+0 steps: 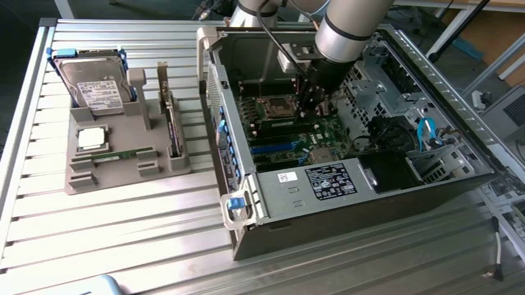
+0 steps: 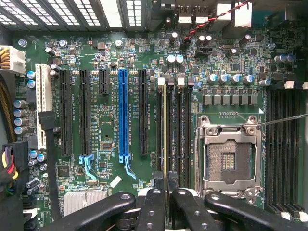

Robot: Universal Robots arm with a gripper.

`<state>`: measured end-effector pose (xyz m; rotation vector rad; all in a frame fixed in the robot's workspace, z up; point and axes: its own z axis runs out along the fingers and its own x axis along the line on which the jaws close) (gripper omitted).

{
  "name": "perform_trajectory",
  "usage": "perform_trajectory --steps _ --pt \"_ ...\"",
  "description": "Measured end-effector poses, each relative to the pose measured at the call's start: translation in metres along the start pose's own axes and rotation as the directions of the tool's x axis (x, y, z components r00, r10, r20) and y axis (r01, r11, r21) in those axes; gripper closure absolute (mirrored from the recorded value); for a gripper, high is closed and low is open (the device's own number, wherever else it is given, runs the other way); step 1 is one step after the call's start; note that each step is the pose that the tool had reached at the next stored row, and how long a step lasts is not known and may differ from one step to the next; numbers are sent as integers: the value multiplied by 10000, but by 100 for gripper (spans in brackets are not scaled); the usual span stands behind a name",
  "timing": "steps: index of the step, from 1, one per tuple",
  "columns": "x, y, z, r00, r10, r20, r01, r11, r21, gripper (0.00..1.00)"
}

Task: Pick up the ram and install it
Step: 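Insert the ram into the slot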

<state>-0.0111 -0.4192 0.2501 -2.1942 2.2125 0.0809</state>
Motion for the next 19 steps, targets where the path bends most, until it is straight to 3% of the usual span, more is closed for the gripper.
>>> perform_trajectory --steps 8,13,19 --pt "0 -12 0 10000 2 -2 -2 10000 -34 88" --pt "0 -42 -1 10000 6 -15 -7 9999 -126 88" --pt "0 -42 1 10000 8 -15 -8 9999 -130 88"
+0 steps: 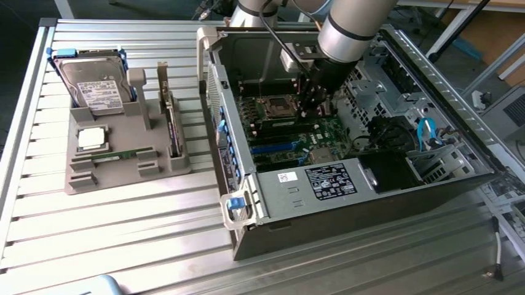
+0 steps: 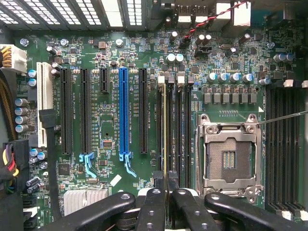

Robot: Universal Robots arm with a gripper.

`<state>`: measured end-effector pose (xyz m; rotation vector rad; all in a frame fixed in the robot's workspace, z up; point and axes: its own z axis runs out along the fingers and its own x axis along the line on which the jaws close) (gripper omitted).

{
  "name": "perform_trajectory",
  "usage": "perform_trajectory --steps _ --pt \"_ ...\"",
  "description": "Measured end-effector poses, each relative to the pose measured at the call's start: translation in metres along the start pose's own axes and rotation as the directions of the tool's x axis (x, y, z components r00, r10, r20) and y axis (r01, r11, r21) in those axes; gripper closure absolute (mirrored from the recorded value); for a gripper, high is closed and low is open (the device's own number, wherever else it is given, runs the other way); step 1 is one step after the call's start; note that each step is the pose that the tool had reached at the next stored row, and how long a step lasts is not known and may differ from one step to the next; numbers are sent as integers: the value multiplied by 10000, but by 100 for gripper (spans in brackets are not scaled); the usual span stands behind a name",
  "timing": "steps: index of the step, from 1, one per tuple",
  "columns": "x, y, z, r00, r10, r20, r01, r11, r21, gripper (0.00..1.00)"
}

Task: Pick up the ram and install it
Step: 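Insert the ram into the slot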

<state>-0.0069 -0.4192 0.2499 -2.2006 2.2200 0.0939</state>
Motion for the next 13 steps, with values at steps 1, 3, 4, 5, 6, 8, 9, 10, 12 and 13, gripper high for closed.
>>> perform_trajectory --steps 1,3,4,5,6,8,9,10,12,13 --pt "0 1 2 10000 -1 1 1 10000 1 88" --pt "0 10 6 10000 -1 0 1 10000 0 88" --pt "1 15 7 10000 0 -1 0 10000 0 88" --pt "1 20 8 10000 0 -1 0 10000 0 88" --pt "1 24 9 10000 0 0 0 10000 0 88" --pt "1 28 10 10000 -1 0 1 10000 0 88" --pt "1 29 9 10000 -1 -1 1 10000 0 88" --pt "1 29 10 10000 -1 0 1 10000 0 88" --pt "1 29 19 10000 1 5 -1 10000 2 88" --pt "1 28 23 10000 2 2 -2 10000 1 88"
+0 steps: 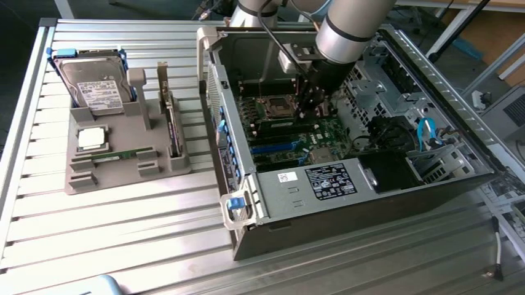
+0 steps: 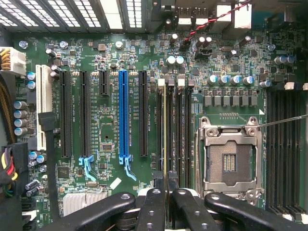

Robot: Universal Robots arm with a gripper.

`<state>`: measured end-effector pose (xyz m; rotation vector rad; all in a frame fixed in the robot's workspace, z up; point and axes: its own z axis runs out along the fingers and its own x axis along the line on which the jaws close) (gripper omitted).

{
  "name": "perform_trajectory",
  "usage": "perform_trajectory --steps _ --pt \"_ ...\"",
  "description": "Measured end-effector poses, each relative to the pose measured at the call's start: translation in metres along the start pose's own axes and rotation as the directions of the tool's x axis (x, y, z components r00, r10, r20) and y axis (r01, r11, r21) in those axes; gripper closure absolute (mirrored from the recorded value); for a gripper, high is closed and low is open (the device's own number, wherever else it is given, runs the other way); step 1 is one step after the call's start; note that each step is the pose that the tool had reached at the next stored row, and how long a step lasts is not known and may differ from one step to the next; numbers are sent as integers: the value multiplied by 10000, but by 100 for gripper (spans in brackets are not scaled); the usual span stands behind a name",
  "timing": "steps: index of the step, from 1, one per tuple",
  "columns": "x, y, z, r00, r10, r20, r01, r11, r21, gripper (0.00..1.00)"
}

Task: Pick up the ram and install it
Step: 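Insert the ram into the slot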

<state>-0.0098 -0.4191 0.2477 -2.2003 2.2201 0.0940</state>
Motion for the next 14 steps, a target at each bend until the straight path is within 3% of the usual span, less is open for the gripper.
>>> perform_trajectory --steps 14 --pt "1 -7 17 10000 8 -3 -8 10000 -15 88"
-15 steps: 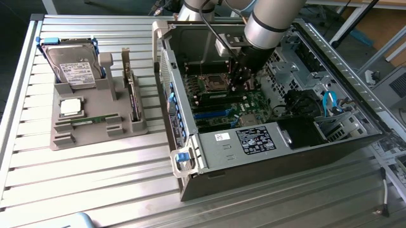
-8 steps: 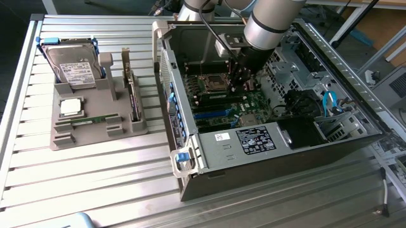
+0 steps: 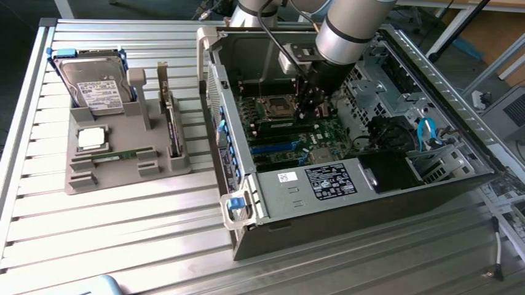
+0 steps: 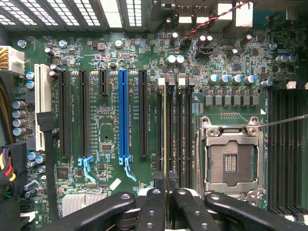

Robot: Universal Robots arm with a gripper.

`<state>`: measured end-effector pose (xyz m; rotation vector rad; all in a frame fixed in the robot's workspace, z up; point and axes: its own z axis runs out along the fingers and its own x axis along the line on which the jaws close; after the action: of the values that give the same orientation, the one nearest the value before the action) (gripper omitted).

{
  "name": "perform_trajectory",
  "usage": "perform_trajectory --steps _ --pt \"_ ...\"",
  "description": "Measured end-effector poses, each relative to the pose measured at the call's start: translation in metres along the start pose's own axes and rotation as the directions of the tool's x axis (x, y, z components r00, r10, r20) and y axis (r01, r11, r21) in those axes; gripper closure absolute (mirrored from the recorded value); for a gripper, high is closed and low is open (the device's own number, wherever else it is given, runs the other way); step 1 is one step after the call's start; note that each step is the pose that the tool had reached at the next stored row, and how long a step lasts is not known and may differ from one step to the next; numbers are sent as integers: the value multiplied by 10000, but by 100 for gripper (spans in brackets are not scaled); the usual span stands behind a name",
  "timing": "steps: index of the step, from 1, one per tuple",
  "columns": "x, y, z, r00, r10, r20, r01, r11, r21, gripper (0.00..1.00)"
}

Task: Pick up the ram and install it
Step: 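Insert the ram into the slot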

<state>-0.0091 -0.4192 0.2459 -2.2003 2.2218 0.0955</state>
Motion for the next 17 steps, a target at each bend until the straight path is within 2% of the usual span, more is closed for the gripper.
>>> perform_trajectory --steps 17 --pt "2 -2 44 10000 64 1 -64 10000 3 88"
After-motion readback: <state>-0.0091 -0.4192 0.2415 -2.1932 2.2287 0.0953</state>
